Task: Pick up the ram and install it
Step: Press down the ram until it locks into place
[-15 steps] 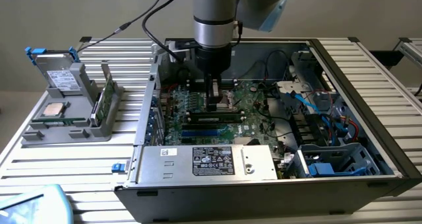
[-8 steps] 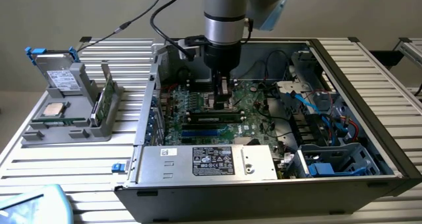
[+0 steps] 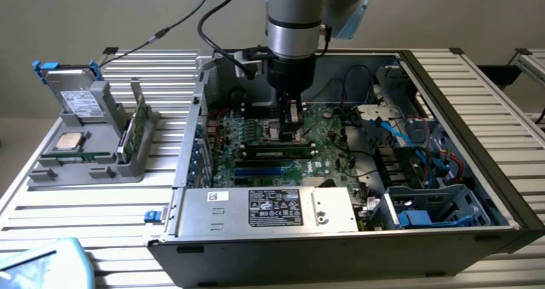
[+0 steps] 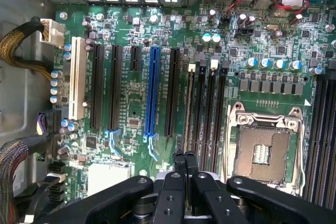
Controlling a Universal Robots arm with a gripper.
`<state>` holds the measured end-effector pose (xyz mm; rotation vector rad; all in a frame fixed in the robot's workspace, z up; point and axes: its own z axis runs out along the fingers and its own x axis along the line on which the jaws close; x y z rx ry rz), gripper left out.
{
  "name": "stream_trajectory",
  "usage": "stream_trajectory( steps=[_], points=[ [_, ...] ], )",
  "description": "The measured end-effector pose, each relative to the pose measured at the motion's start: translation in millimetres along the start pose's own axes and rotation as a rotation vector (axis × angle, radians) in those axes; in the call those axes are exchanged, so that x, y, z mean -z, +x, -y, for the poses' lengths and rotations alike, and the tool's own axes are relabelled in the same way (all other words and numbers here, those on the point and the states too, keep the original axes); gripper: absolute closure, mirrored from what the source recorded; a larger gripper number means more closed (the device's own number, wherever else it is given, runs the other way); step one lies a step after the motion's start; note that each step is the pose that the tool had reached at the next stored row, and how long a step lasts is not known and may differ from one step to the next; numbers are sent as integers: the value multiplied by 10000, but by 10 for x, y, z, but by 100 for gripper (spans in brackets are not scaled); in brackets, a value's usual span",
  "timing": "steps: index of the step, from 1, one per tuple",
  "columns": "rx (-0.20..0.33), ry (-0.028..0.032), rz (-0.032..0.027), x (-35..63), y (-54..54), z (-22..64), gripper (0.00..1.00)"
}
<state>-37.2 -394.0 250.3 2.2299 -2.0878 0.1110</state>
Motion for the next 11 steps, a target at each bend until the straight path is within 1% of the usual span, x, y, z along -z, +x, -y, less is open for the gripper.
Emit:
stream_trajectory(
  steps=[11],
  points=[
    [0, 0, 0, 0, 1, 0, 90]
  ],
)
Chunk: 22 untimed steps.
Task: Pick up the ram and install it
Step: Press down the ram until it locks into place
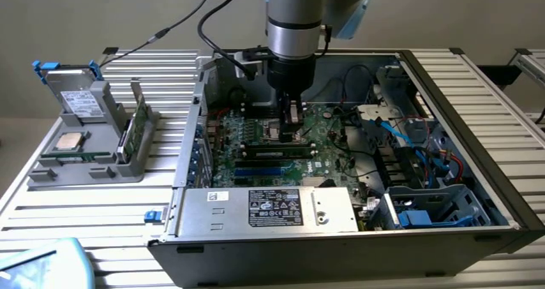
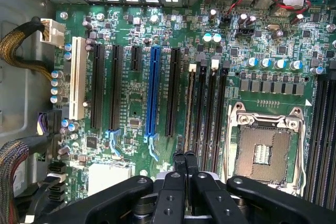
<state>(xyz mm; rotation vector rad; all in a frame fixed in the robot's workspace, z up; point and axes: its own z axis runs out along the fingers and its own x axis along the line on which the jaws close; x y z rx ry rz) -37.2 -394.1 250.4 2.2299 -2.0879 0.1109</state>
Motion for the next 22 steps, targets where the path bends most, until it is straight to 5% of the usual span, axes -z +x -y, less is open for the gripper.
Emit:
stream_trajectory(
  steps=[6, 14, 22],
  points=[
    [0, 1, 12, 0, 4, -6, 90],
    [-27, 9, 168, -7, 81, -82, 90],
    [-1104, -101, 197, -7, 82, -83, 90]
  ],
)
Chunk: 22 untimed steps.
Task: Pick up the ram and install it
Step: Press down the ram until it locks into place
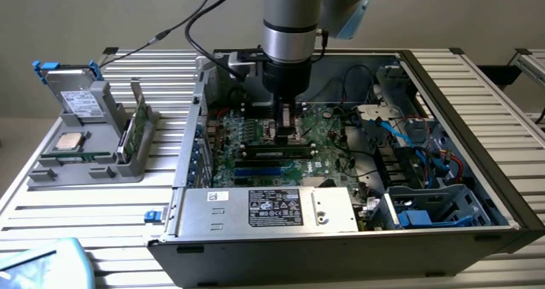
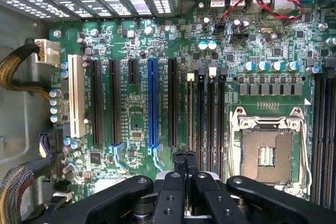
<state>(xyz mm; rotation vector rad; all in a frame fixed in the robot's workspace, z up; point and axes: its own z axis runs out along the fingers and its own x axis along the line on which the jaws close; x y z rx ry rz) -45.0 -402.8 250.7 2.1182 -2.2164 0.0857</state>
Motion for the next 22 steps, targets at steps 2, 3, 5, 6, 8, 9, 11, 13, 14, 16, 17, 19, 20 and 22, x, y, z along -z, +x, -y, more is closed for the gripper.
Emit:
stream_trajectory(
  steps=[2, 3, 5, 6, 8, 9, 11, 13, 14, 16, 17, 19, 20, 22],
  points=[
    [-284, -26, 3, 0, 0, 0, 90],
    [-428, -39, 6, 0, 0, 0, 90],
    [-714, -66, 11, 0, 0, 0, 90],
    [-856, -79, 13, 0, 0, 0, 90],
    [-1157, -107, 19, -1, -1, 0, 90],
    [-1297, -120, 21, 0, 0, 0, 90],
    [-1584, -147, 26, 0, 0, 0, 90],
    [-1877, -175, 30, 0, 0, 0, 90],
    [-2023, -188, 32, 0, 0, 0, 90],
    [-2330, -217, 37, 0, 0, 0, 90],
    [-2479, -230, 37, 0, 0, 0, 90],
    [-2784, -258, 41, 0, 0, 0, 90],
    [-2938, -272, 43, 0, 0, 0, 90],
    [-3240, -301, 47, 0, 0, 0, 90]
  ],
)
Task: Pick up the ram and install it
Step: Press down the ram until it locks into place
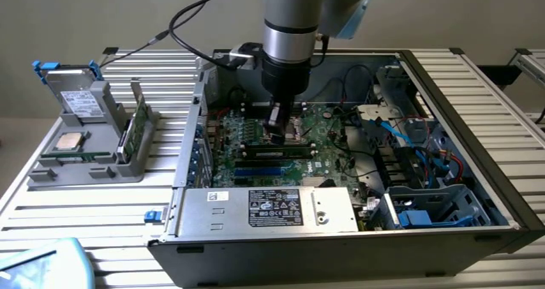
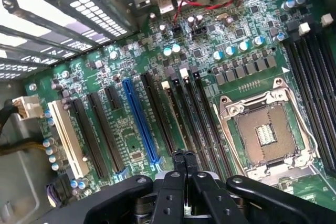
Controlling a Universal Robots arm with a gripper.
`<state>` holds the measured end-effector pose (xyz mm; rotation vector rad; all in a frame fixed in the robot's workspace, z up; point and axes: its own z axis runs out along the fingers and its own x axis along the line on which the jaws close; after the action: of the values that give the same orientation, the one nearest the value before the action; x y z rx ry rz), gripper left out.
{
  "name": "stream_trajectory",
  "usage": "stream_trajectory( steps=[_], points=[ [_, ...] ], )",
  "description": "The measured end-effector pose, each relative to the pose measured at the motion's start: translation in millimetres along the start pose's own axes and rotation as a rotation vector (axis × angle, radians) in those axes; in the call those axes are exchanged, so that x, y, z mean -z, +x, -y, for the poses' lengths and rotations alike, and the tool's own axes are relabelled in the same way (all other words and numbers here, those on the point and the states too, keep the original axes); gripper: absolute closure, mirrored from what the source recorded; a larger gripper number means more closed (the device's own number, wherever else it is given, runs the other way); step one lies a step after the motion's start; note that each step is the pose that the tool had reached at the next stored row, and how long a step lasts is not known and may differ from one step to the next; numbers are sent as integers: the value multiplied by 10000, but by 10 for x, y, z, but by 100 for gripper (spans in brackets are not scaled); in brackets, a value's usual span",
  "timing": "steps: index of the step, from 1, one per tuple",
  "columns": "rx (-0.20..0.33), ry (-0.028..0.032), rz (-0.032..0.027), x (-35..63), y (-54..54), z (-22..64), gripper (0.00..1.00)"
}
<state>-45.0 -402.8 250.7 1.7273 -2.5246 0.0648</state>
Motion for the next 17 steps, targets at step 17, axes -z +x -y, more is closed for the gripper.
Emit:
stream_trajectory(
  steps=[17],
  points=[
    [-2795, -256, 32, -2, 0, 0, 90]
  ],
)
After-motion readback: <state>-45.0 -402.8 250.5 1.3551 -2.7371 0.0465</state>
